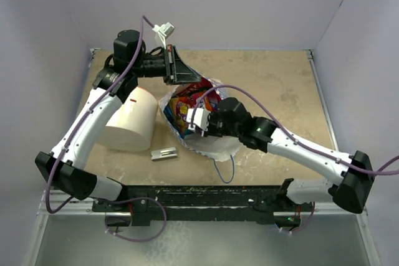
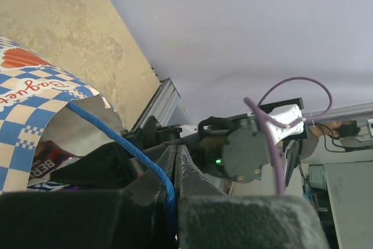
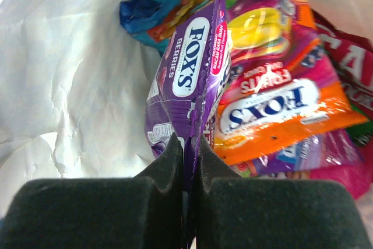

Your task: Take the snacks out of the paper bag

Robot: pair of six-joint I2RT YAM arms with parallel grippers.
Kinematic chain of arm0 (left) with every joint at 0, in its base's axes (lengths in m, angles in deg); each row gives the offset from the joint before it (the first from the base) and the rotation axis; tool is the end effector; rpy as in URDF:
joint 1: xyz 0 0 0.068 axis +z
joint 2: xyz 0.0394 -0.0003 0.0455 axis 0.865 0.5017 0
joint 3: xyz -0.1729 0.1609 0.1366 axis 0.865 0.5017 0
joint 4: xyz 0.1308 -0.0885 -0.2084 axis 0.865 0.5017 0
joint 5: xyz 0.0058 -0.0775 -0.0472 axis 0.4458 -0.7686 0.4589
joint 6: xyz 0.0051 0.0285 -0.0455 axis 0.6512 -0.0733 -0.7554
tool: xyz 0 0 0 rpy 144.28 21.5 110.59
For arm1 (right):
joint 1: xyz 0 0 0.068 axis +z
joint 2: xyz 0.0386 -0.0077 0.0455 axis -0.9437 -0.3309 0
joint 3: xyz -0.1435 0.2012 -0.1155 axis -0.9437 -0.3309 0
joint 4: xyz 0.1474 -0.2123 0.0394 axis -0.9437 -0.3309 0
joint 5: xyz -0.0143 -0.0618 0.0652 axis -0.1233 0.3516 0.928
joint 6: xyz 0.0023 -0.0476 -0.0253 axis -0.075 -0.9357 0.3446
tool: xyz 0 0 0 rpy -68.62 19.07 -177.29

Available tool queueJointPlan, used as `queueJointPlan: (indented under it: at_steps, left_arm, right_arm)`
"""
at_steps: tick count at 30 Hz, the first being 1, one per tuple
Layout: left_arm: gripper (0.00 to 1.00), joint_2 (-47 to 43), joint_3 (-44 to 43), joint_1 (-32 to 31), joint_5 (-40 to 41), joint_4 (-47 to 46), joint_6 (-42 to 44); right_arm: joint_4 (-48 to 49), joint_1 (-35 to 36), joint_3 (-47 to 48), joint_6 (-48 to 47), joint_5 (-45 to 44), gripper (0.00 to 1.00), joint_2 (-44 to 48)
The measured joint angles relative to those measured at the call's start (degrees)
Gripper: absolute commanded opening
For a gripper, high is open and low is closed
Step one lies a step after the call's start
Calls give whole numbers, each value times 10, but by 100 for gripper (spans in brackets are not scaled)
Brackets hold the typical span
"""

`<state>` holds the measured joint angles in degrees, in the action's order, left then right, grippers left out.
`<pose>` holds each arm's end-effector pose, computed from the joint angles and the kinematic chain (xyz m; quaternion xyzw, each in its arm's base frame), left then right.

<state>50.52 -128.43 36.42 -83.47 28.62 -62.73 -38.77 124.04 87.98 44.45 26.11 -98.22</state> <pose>0.2721 -0.1487 0.4478 0.0860 0.7513 -0.6125 0.2301 0.1709 0.2335 0.3095 -0.6006 0.6056 0.1158 0.5090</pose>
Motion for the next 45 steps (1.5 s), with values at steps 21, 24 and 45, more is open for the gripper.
queueJointPlan:
  at_steps: [21, 24, 45]
  left_arm:
    - [0, -20, 10, -2, 56, 40, 9]
    - [0, -20, 10, -2, 56, 41, 9]
    - [0, -23, 38, -2, 50, 12, -7]
  right_arm:
    - [-262, 0, 248, 423, -92, 0, 129]
    - [-297, 0, 285, 490, -148, 0, 134]
    - [-287, -201, 313, 557, -475, 0, 55]
